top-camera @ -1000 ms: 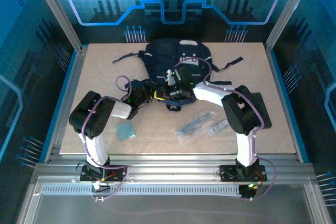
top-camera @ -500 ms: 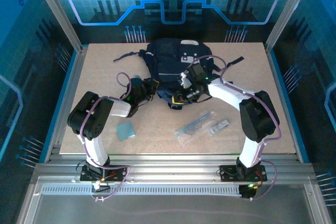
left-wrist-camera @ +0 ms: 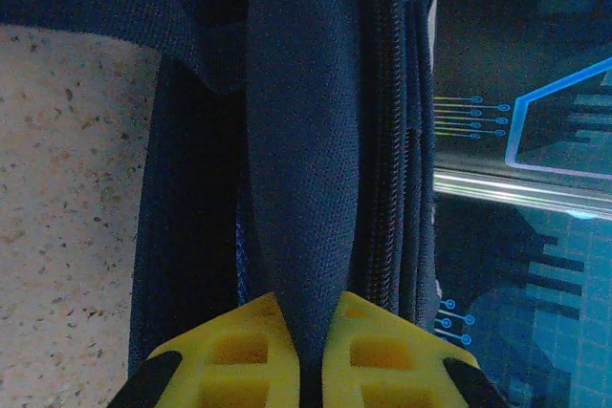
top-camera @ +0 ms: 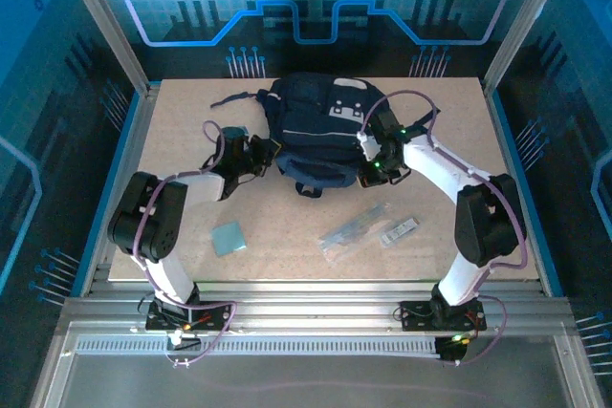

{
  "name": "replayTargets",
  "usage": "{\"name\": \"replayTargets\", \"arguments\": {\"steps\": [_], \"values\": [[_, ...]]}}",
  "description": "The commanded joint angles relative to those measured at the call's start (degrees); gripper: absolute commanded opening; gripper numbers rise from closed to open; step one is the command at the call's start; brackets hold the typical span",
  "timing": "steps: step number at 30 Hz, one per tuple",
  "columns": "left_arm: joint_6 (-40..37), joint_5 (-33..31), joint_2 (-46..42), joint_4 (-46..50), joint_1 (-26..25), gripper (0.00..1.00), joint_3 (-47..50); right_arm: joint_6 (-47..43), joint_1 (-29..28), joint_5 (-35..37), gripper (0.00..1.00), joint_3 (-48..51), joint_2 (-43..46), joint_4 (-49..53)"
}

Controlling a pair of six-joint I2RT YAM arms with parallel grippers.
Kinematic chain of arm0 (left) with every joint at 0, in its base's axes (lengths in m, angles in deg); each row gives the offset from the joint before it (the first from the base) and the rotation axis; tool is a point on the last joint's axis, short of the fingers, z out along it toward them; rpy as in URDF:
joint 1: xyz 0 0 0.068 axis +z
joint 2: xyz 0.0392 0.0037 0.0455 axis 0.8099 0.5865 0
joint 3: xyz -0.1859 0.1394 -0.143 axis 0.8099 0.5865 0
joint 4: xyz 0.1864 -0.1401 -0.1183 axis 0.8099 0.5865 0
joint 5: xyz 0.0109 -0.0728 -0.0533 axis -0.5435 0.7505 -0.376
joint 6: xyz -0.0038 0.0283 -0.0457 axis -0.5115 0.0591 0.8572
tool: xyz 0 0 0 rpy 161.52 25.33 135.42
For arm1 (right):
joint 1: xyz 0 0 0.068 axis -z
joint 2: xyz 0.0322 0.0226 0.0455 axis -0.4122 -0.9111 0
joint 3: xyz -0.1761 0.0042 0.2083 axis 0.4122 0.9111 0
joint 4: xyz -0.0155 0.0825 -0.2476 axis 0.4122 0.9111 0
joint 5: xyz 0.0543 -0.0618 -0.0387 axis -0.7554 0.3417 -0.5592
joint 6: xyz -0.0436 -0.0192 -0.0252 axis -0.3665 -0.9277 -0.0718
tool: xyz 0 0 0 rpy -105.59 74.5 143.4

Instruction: Pack the student bag

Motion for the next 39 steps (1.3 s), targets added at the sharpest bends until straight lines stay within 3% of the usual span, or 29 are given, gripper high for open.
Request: {"name": "replayTargets", "arguments": {"steps": [1,4,5,7,10,12,17,20,27,31,33,35,37,39], "values": [[-7.17,-2.41,-3.78,3.67,5.32,0.00,-3.92,-4.62,3.45,7.91,0.00,-2.14,0.36,5.58],[-8.15,-0.93,-3.68,8.29,5.58,0.00,-6.29,-3.22,3.02,-3.82,0.00,-6.12,-0.90,3.70],[-8.16,-0.74,-3.82,9.39,5.42,0.04,-6.46,-2.22,2.33,-7.96,0.00,-7.23,-1.40,2.51],[-7.66,-1.27,-5.40,12.21,5.07,0.49,-6.14,0.86,0.08,-16.17,0.00,-9.66,-2.71,-1.09],[-8.48,-3.70,-10.03,17.65,4.53,0.76,-4.74,6.87,-2.88,-25.46,0.00,-13.97,-5.39,-6.82],[-9.17,-6.18,-14.48,21.92,4.01,0.88,-3.47,10.30,-4.47,-27.47,0.00,-17.38,-7.41,-9.72],[-6.82,-13.67,-27.00,32.26,0.92,0.91,0.12,13.23,-8.72,-26.24,0.00,-26.81,-12.82,-11.47],[-2.60,-17.95,-32.20,32.85,-3.21,0.91,3.26,13.17,-11.27,-25.75,0.00,-31.35,-15.53,-10.47],[5.98,-23.86,-31.08,27.92,-7.52,0.94,5.55,18.08,-14.28,-28.77,0.00,-29.63,-15.36,-15.70],[8.50,-26.62,-25.98,22.89,-8.23,0.91,5.18,18.95,-15.73,-31.14,0.00,-26.35,-12.54,-17.38],[8.08,-28.05,-22.72,20.68,-8.10,0.83,4.21,18.48,-16.25,-31.97,0.00,-23.58,-10.54,-17.65],[6.42,-28.13,-19.86,15.99,-7.68,0.57,3.73,16.81,-16.27,-33.06,0.00,-20.56,-8.57,-16.66],[5.44,-28.61,-18.69,13.45,-6.92,0.03,3.41,10.58,-16.11,-33.52,0.00,-17.58,-7.32,-12.13],[3.61,-27.72,-19.23,13.82,-5.50,0.00,2.50,2.72,-15.58,-29.19,0.00,-16.13,-7.15,-4.88]]}}
